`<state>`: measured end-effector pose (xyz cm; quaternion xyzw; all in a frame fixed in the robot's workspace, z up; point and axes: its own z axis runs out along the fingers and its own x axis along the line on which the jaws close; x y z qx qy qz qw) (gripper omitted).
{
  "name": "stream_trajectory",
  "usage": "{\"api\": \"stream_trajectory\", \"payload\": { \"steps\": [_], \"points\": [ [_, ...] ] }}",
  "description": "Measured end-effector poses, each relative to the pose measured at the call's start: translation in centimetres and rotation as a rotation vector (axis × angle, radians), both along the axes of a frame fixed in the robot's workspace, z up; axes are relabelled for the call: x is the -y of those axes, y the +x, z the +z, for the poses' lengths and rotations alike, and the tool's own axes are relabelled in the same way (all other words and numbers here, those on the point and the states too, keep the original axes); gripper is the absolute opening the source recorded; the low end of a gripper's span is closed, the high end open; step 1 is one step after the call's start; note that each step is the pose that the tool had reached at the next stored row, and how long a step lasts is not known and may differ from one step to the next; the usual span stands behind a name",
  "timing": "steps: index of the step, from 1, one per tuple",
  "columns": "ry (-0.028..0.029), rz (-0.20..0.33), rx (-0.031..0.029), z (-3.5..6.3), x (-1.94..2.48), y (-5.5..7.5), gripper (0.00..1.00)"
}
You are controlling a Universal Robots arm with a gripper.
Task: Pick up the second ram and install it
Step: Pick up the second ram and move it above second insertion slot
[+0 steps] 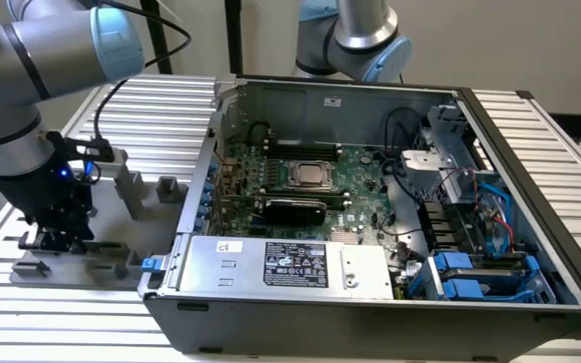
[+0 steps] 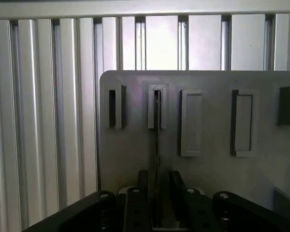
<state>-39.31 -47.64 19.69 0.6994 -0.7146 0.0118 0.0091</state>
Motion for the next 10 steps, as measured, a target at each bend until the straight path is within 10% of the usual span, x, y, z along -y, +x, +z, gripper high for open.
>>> {"api": "stream_trajectory", "payload": {
  "steps": [8, 9, 10],
  "points": [
    [0.0000, 0.000, -0.0001, -0.13, -0.05, -0.04, 1.00],
    [-0.0001, 0.000, -0.0002, -0.13, -0.04, -0.04, 0.00],
    [-0.0001, 0.000, -0.0002, -0.15, -0.04, -0.04, 0.00]
  ]
}}
